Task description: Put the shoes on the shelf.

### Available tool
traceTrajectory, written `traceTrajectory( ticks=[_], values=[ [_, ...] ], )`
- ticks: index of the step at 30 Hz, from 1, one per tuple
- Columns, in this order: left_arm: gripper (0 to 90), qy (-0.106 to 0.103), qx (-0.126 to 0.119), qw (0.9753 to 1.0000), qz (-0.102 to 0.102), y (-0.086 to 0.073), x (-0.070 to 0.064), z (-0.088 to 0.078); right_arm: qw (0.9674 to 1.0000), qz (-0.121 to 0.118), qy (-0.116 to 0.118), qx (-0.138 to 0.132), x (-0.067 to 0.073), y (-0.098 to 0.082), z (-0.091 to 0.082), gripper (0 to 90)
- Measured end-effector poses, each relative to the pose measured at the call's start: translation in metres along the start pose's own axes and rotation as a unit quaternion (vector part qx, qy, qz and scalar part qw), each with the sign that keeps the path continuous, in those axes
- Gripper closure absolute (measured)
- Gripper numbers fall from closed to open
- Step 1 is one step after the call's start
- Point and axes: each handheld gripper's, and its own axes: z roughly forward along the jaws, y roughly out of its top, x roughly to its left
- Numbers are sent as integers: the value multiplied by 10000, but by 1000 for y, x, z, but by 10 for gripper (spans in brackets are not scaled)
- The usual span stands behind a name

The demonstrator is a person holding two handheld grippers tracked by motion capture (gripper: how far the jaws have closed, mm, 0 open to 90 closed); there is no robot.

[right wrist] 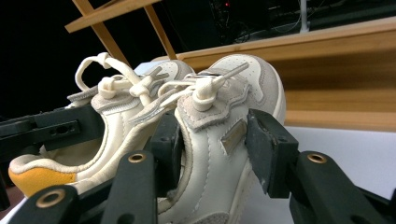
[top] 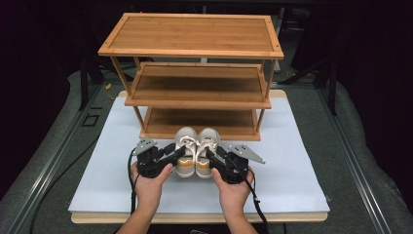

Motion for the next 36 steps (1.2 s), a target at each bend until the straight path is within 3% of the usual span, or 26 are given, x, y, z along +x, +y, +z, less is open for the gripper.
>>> traceTrajectory(
  ticks=[7, 9, 11, 13, 18, 23, 31, 32, 34, 36],
  values=[
    [542, -31, -37, 10000, -6, 10, -2, -2, 10000, 4, 25, -84, 3, 10, -2, 566],
    [542, -29, -48, 10000, 11, 14, -3, -4, 9998, 25, 213, -10, 2, 14, -4, 566],
    [543, -22, -52, 10000, 6, 15, -3, -4, 9998, 61, 100, -132, 3, 14, -3, 566],
    [542, -17, -53, 10000, 11, 18, -4, -5, 9999, 70, 82, -56, 4, 18, -4, 566],
    [543, -27, -101, 9999, 37, 24, -6, -7, 9998, 24, 170, -109, 7, 24, -6, 566],
    [543, -20, -135, 9999, 79, 29, -8, -10, 9999, -2, 61, -128, 10, 30, -8, 566],
    [543, -35, -171, 9998, 78, 40, -10, -13, 9998, -33, 102, -172, 12, 40, -10, 566],
    [543, -42, -184, 9998, 67, 41, -10, -14, 9997, -40, 210, -127, 12, 42, -11, 566],
    [543, -42, -200, 9998, 62, 43, -11, -15, 9997, -57, 105, -216, 14, 44, -10, 566],
    [543, -57, -202, 9998, 69, 46, -10, -15, 9997, -84, 142, -161, 15, 47, -12, 566]
  ],
)
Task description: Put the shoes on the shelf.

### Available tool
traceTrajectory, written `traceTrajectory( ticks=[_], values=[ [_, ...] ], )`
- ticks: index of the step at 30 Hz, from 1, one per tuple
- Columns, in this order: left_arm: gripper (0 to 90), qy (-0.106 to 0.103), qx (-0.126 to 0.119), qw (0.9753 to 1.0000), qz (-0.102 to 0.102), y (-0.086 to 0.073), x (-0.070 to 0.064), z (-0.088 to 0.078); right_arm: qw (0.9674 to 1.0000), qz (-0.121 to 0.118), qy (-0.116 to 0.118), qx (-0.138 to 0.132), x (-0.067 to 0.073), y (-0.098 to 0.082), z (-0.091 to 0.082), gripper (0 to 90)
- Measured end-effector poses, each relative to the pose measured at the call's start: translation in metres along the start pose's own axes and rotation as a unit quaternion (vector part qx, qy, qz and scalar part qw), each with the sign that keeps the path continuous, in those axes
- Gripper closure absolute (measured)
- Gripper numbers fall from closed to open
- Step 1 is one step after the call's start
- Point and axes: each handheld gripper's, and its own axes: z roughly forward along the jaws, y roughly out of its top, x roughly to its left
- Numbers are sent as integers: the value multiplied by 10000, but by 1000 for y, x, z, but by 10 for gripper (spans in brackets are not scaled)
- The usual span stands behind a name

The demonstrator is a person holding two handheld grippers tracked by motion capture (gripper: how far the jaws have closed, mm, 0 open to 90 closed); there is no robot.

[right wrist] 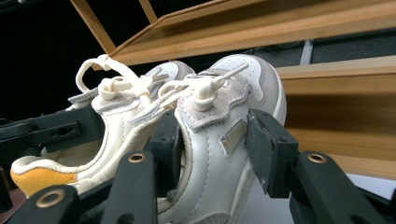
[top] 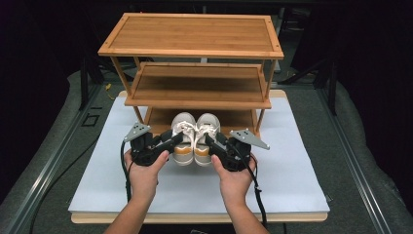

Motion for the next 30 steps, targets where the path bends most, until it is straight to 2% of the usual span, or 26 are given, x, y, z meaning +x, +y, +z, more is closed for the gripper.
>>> traceTrajectory(
  ticks=[3, 10, 14, 18, 22, 23, 30],
  values=[
    [543, -30, -22, 10000, -34, 5, 0, 0, 10000, 2, -52, -29, 2, 5, 0, 567],
    [543, -18, -85, 10000, 40, 14, -4, -2, 9998, -13, 14, -178, 4, 13, -1, 567],
    [543, -33, -74, 10000, 37, 18, -4, -1, 9999, -67, 32, -70, 3, 18, -3, 566],
    [543, -50, -94, 9999, 29, 22, -4, 0, 9998, -37, 15, -192, 4, 23, -1, 566],
    [543, -46, -88, 9999, 31, 26, -4, 1, 9998, -43, 9, -189, 3, 26, 0, 566],
    [543, -41, -88, 9999, 45, 27, -4, 1, 9999, -54, -25, -102, 3, 27, -1, 566],
    [543, -67, -131, 9999, -15, 33, -2, 2, 9998, -53, 35, -169, 4, 34, 2, 566]
  ],
)
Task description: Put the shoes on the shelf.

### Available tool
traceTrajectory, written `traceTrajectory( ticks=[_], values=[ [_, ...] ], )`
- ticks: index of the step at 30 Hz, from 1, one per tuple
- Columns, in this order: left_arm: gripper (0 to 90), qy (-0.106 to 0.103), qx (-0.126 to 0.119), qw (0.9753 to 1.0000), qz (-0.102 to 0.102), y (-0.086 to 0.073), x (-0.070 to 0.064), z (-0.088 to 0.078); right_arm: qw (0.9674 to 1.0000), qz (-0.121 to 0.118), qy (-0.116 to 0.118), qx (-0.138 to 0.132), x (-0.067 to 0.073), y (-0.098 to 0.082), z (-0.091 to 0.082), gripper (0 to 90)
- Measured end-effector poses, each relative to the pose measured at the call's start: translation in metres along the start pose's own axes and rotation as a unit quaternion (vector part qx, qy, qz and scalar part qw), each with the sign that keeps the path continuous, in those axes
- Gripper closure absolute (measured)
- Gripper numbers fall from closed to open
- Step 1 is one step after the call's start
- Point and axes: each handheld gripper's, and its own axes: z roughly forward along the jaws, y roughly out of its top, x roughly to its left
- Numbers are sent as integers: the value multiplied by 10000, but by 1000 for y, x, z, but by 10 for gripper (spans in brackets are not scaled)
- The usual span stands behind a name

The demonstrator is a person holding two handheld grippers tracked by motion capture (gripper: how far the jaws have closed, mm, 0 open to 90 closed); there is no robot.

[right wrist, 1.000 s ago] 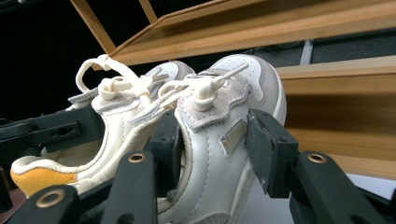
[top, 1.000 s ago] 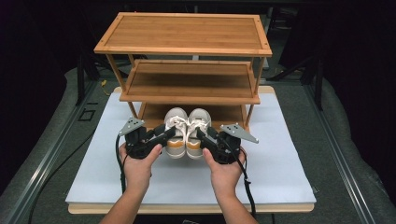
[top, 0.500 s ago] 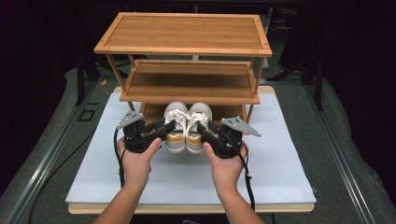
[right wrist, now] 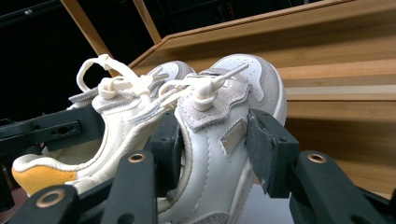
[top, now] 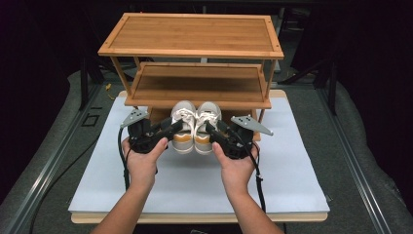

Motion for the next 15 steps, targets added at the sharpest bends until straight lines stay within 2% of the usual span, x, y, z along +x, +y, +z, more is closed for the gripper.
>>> traceTrajectory(
  ticks=[12, 15],
  values=[
    [543, 10, 9, 10000, -12, 11, 1, 5, 10000, 8, -45, 57, -1, 11, 4, 566],
    [543, 23, 12, 10000, -13, 13, 1, 6, 10000, -1, 3, 76, -2, 14, 5, 567]
  ],
)
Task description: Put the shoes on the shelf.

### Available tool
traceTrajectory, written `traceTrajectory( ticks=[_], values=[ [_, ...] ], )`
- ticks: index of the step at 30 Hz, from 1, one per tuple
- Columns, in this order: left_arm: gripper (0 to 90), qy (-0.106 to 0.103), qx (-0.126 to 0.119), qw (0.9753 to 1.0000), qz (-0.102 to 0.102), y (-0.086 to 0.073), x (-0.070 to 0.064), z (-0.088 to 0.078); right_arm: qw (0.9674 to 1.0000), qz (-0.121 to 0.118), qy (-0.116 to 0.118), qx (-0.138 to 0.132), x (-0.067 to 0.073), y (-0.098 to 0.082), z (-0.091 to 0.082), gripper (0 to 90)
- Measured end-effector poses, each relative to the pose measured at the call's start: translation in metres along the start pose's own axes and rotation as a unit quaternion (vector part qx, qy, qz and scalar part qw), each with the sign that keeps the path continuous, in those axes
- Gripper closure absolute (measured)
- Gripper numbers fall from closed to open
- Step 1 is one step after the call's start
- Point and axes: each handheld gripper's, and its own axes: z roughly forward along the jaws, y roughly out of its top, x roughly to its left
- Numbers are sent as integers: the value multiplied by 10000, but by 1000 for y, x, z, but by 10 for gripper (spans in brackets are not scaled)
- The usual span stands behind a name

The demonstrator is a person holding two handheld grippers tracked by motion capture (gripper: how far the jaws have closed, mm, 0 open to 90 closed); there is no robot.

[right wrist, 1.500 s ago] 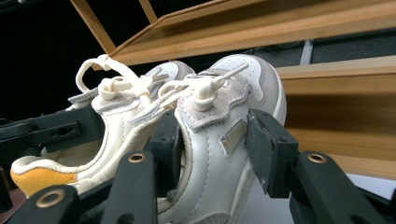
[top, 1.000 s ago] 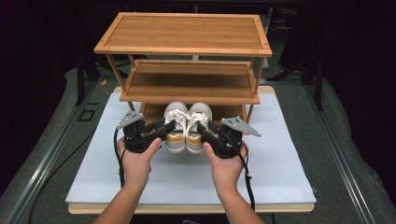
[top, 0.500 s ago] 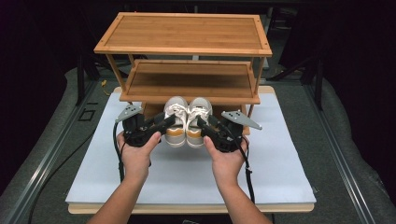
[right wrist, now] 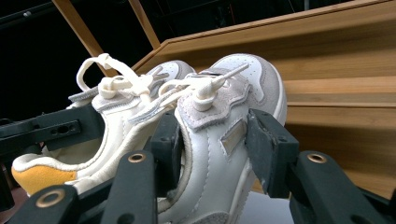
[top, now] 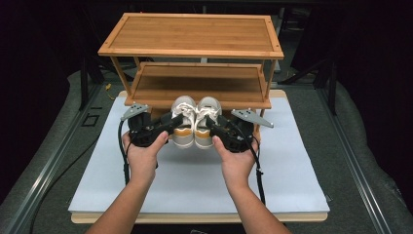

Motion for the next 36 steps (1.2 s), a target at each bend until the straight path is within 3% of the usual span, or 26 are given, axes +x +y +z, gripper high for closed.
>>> traceTrajectory(
  ticks=[24, 28, 30, 36],
  values=[
    [544, 43, 67, 10000, -43, 26, 11, 29, 9999, 86, -58, 11, -14, 24, 26, 567],
    [544, 13, 53, 9999, -86, 33, 15, 35, 9999, 30, -101, 96, -16, 33, 31, 567],
    [544, 8, 43, 9999, -103, 37, 17, 37, 10000, 50, -73, -17, -17, 36, 36, 567],
    [545, 82, 42, 10000, -18, 45, 22, 46, 9999, -64, -111, 73, -18, 46, 46, 567]
  ],
)
